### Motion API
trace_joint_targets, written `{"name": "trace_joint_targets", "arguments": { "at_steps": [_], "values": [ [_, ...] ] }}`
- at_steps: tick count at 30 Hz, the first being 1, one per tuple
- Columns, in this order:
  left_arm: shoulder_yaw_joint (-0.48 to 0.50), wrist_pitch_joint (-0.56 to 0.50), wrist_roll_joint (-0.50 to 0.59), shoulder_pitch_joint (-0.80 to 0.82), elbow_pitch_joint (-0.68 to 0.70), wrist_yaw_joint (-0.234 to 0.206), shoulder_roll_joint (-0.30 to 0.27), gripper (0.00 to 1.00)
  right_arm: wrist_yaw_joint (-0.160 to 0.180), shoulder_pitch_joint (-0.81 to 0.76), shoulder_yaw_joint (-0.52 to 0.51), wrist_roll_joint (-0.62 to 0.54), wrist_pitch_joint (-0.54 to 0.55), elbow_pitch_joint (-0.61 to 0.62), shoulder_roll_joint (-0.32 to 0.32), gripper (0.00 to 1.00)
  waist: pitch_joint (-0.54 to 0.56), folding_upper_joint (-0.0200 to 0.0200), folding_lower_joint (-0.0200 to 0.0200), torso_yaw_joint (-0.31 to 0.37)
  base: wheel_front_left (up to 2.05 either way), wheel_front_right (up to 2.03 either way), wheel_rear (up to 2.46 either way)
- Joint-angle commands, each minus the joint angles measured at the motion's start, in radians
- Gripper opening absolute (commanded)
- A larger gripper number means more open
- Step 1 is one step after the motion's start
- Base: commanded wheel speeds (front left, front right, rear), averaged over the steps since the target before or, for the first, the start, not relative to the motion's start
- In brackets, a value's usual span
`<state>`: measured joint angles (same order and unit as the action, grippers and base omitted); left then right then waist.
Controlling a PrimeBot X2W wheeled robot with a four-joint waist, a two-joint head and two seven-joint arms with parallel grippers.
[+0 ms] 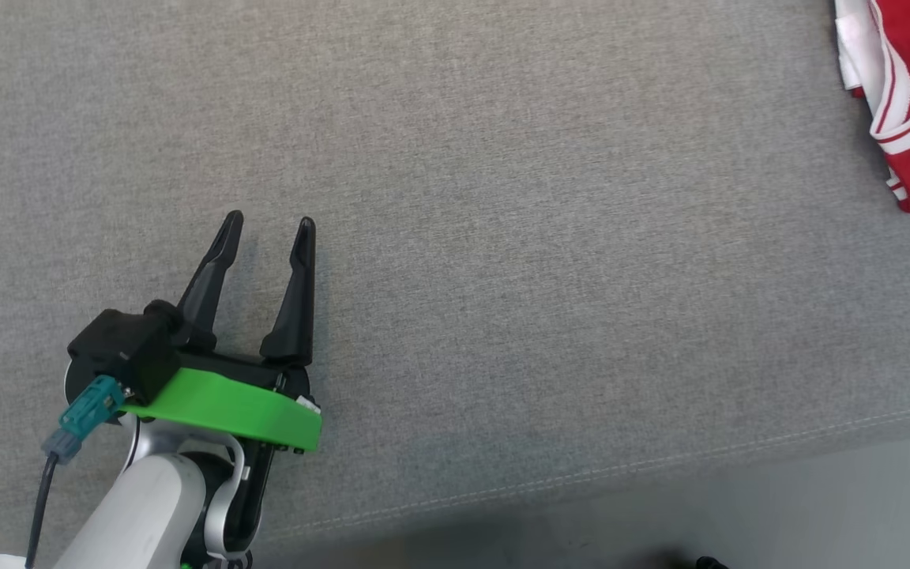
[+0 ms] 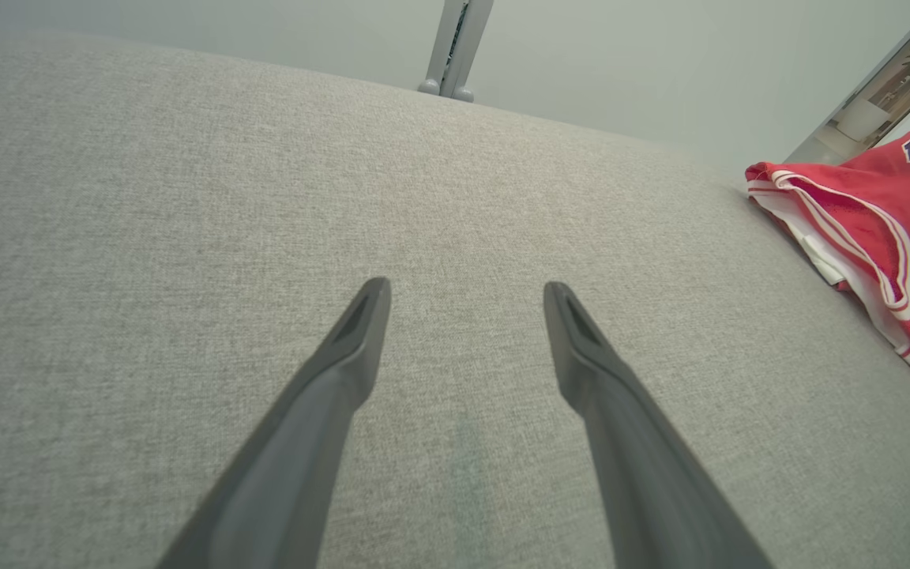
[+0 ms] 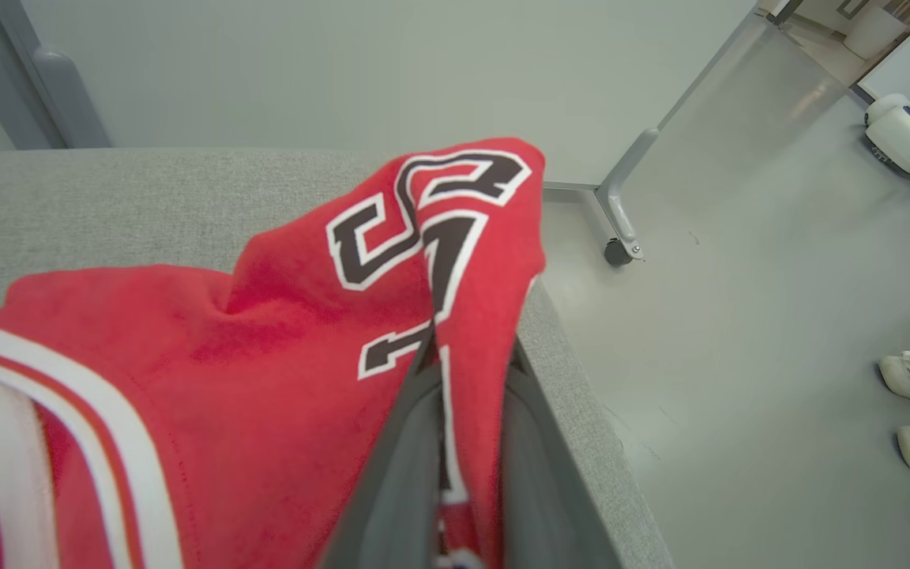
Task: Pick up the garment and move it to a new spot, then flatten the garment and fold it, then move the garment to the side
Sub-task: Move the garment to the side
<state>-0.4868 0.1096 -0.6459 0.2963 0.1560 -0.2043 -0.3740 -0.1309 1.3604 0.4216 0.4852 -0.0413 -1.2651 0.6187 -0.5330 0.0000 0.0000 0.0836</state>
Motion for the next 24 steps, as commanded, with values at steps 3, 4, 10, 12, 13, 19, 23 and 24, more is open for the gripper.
{"name": "trace_joint_targets", "arguments": {
  "at_steps": [3,4,10,12,13,19,23,24],
  "values": [
    [-0.006,-0.004,0.010,0.019,0.007,-0.007,-0.008,1.00,0.000,0.008,-0.019,-0.032,0.007,-0.018,0.011,0.30,-0.028,0.0000,0.0000,-0.028,0.00,0.00,0.00],
    [-0.007,-0.005,0.011,0.020,0.009,-0.008,-0.008,1.00,0.000,0.001,-0.029,-0.038,0.014,-0.021,0.010,0.41,-0.033,0.0000,0.0000,-0.033,0.00,0.00,0.00],
    [-0.001,-0.002,0.013,0.015,0.017,-0.015,-0.014,1.00,0.000,-0.031,-0.074,-0.089,0.045,-0.026,0.028,1.00,-0.050,0.0000,0.0000,-0.038,0.00,0.00,0.00],
    [0.001,-0.002,0.012,0.015,0.018,-0.018,-0.015,1.00,0.000,-0.036,-0.089,-0.102,0.053,-0.026,0.026,1.00,-0.052,0.0000,0.0000,-0.036,0.00,0.00,0.00],
    [0.001,-0.002,0.012,0.016,0.018,-0.019,-0.016,1.00,0.000,-0.042,-0.096,-0.108,0.059,-0.025,0.024,1.00,-0.053,0.0000,0.0000,-0.034,0.00,0.00,0.00],
    [-0.006,-0.007,0.014,0.023,0.018,-0.018,-0.017,1.00,0.000,-0.074,-0.132,-0.142,0.073,-0.026,0.053,1.00,-0.052,0.0000,0.0000,-0.026,0.00,0.00,0.00],
    [-0.005,-0.009,0.014,0.022,0.020,-0.021,-0.023,1.00,0.000,-0.088,-0.162,-0.170,0.058,-0.026,0.072,1.00,-0.051,0.0000,0.0000,-0.018,0.00,0.00,0.00],
    [-0.006,-0.010,0.014,0.021,0.020,-0.021,-0.024,1.00,0.000,-0.091,-0.169,-0.175,0.057,-0.026,0.074,1.00,-0.050,0.0000,0.0000,-0.016,0.00,0.00,0.00]
  ]
}}
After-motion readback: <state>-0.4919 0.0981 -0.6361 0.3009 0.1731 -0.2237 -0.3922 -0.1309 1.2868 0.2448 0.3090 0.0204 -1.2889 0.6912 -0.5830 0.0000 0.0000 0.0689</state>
